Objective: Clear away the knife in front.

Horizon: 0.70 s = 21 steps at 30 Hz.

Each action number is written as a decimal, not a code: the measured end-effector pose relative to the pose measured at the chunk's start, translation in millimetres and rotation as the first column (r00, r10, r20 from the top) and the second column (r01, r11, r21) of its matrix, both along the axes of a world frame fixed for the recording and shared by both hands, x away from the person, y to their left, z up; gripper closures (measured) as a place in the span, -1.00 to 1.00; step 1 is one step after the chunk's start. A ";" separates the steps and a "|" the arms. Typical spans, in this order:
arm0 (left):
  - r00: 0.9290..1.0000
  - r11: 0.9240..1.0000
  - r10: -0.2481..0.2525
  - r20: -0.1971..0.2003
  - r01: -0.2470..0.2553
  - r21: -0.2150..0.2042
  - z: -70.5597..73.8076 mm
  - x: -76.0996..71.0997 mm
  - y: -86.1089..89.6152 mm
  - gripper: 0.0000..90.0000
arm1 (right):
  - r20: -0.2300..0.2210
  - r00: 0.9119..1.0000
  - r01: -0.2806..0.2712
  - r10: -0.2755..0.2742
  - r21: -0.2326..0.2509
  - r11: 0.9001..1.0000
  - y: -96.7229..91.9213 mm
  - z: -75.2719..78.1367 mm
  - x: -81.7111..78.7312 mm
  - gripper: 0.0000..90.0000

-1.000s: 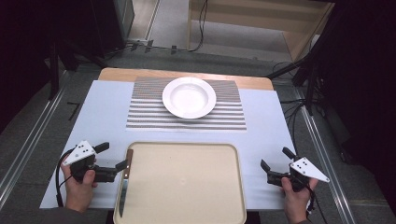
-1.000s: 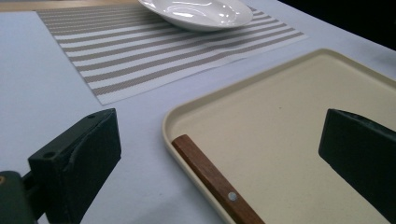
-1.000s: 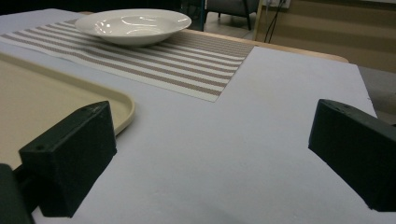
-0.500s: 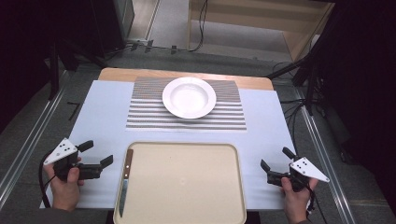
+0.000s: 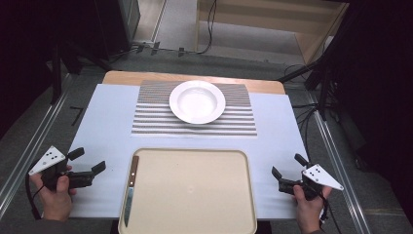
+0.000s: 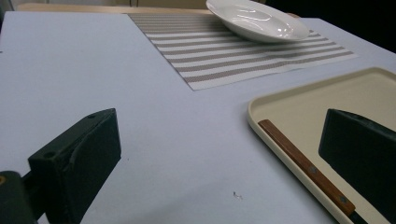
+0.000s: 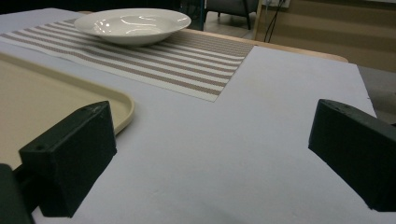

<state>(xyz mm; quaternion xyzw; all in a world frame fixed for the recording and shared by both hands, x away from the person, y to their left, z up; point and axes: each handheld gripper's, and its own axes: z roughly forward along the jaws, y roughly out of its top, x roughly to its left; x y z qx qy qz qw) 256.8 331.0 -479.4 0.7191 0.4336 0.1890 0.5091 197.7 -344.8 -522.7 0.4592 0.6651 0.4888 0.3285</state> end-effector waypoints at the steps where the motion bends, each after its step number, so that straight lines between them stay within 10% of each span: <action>1: 1.000 1.000 0.004 -0.001 -0.004 0.005 -0.5 0.1 1.0 -1.00 | -0.001 1.000 0.001 -0.001 0.000 1.000 0.1 0.0 0.1 -1.00; 21: 1.000 0.999 0.018 0.008 -0.017 -0.047 -8.0 -3.1 12.2 -1.00 | -0.006 1.000 0.002 -0.002 -0.003 1.000 0.3 0.0 0.3 -1.00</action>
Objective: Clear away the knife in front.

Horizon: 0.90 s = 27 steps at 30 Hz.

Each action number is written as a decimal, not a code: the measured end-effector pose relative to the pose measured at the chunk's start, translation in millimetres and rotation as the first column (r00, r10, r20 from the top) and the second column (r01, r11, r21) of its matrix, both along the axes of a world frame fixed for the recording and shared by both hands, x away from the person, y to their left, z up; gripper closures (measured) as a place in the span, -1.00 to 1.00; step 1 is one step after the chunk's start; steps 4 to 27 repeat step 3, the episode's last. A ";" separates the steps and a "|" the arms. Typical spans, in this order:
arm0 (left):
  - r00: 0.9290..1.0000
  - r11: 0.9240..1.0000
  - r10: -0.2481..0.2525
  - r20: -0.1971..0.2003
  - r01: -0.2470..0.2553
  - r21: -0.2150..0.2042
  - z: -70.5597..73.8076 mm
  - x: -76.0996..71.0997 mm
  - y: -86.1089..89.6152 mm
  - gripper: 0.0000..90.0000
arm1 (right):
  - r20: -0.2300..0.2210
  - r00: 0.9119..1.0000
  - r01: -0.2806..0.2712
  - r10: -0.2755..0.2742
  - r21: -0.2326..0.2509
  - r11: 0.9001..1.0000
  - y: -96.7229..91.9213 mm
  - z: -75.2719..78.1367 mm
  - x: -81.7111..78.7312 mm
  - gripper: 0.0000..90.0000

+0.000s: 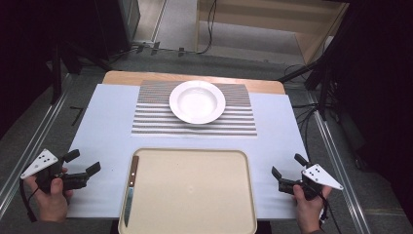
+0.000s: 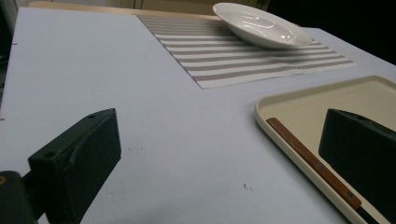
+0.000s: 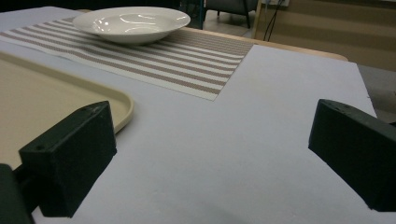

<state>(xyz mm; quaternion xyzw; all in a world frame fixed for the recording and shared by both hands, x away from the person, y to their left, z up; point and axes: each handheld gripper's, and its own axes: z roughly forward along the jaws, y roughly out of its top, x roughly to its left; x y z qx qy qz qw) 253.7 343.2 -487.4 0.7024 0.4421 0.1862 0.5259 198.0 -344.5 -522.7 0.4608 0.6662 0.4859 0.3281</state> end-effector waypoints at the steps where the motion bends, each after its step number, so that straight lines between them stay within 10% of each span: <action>1: 1.000 1.000 0.002 0.001 -0.002 0.005 -0.2 0.0 -0.8 -1.00 | 0.000 1.000 0.001 -0.001 -0.001 1.000 0.1 0.0 0.0 -1.00; 27: 1.000 1.000 -0.001 -0.001 0.001 0.013 -0.5 -0.1 -1.8 -1.00 | -0.002 1.000 0.002 -0.002 -0.001 1.000 0.2 0.0 0.0 -1.00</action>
